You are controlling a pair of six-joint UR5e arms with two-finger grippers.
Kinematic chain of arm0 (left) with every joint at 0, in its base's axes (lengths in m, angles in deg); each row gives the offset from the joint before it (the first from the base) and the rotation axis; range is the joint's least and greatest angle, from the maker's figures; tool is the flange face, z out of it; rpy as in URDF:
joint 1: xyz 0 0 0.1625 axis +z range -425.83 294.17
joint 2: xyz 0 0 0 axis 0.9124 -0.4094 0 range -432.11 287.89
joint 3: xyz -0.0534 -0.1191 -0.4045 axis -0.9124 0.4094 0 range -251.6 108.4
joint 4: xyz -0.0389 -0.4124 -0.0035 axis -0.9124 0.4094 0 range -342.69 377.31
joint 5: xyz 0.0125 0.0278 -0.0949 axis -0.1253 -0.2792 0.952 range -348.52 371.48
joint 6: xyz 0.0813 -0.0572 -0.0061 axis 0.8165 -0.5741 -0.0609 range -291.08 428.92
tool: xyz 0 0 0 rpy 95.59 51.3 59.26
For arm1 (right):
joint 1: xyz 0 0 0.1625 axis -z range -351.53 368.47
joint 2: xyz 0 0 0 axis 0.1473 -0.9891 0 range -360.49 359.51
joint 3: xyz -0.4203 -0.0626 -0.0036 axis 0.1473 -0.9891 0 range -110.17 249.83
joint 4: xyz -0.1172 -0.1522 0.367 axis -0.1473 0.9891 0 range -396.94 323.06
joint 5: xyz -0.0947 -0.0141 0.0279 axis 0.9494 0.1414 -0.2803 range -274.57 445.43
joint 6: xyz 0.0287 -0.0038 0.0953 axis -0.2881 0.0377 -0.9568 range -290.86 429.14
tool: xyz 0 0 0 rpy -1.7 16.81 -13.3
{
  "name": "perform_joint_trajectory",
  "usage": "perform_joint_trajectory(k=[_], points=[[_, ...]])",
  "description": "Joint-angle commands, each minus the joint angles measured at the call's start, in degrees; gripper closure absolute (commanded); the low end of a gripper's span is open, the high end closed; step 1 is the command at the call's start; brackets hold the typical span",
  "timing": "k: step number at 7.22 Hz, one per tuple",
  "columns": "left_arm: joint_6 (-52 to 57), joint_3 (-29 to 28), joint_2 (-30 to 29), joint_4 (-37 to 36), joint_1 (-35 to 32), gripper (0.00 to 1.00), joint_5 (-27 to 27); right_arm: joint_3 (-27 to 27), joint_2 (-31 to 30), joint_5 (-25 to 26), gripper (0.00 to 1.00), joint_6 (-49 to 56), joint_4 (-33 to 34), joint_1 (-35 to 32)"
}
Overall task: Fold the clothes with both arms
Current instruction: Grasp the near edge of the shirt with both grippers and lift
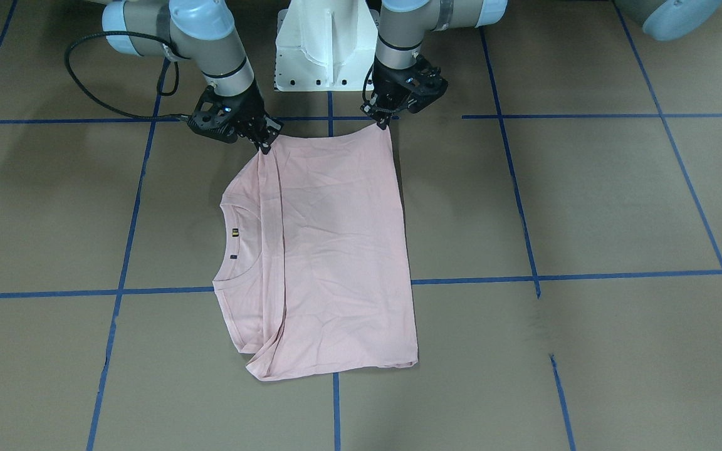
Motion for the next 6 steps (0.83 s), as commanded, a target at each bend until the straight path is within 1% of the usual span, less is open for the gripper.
perform_joint_trajectory(k=[1, 3, 4, 5, 6], points=[[0.0, 6.4, 0.1, -6.4, 2.3, 1.0, 0.9, 5.0, -2.1, -2.4, 1.0, 0.0, 0.1, 0.9], [2.8, 5.8, 0.0, -6.2, 2.1, 1.0, 1.3, 3.6, -1.5, -2.4, 1.0, 0.1, -0.2, 1.5], [4.7, 4.8, -0.3, -4.8, -0.8, 1.0, 0.9, 2.2, -1.4, -1.7, 1.0, 0.5, -0.7, 0.9], [5.6, 2.6, -0.3, -0.7, -4.6, 1.0, 1.3, 0.2, -1.2, -1.7, 1.0, 1.1, -1.2, -1.5], [5.5, -1.6, -0.4, 3.0, -6.6, 1.0, 1.2, -2.0, 0.2, -1.7, 1.0, 0.9, -3.8, -2.9]])
